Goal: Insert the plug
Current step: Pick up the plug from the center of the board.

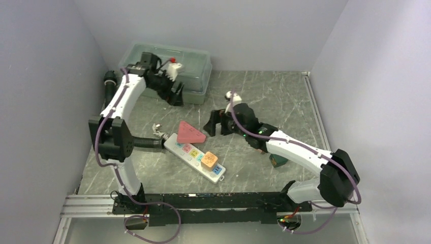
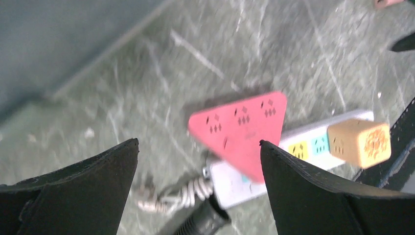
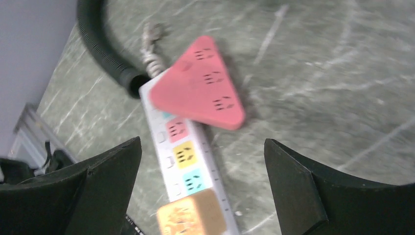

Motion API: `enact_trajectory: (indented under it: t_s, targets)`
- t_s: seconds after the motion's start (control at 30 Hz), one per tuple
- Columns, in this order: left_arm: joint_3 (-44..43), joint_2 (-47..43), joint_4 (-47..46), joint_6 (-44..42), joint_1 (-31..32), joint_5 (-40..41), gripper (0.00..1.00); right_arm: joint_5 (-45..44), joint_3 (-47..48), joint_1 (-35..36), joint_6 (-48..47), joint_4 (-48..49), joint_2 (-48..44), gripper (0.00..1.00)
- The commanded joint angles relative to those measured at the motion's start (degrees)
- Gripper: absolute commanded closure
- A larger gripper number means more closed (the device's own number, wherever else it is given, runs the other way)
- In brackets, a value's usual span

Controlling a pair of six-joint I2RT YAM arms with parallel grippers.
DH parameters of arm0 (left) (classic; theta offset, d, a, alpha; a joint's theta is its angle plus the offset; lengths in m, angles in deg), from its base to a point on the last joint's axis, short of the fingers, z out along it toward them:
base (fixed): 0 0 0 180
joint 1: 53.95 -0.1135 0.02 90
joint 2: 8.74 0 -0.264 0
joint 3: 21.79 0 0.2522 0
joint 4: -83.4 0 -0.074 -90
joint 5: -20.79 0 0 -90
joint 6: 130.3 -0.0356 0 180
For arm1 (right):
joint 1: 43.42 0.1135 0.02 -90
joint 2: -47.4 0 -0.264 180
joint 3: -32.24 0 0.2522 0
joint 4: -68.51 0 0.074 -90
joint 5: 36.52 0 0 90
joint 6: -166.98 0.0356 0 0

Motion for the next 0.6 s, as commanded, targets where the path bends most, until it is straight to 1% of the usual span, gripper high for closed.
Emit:
enact_trajectory:
  t_s: [0.0,0.07,0.1,0.17,0.23,0.3,0.4,0.5,0.57]
  targets:
    - [8.02,-5.41,4.09,-4.66,-4.73,-4.51,0.0,-10.01,7.15,11.33,-8.78,-9.55,0.6,0.04]
    - [10.8,-6.95,3.37,-5.17,-6.65,-4.44,0.0,-8.92,8.57,14.57,-9.21,-9.12,2.32,0.14]
    - [12.44,-7.62,2.57,-5.37,-7.31,-4.69,0.0,-6.63,8.61,15.96,-9.7,-7.67,3.02,0.19]
    - [15.14,-8.46,1.73,-6.57,-7.91,-3.76,0.0,-4.37,8.98,18.1,-10.05,-5.63,5.98,0.34]
    - [17.65,-9.08,1.53,-8.03,-8.08,-2.64,0.0,-3.37,10.33,19.82,-10.07,-5.02,10.44,0.46]
    - [20.07,-10.0,0.99,-9.15,-8.4,-2.21,0.0,-2.09,10.57,21.25,-10.6,-3.48,14.2,0.54]
    - [22.31,-10.74,0.66,-10.87,-9.33,-2.71,0.0,-2.78,11.25,22.58,-11.72,-3.35,18.51,0.6]
    - [23.0,-10.35,1.63,-13.06,-10.38,-3.54,0.0,-2.92,11.24,23.13,-12.66,-3.88,20.56,0.61]
    - [23.57,-9.79,1.43,-13.78,-11.15,-4.07,0.0,-5.13,11.07,23.42,-13.34,-5.57,21.65,0.67]
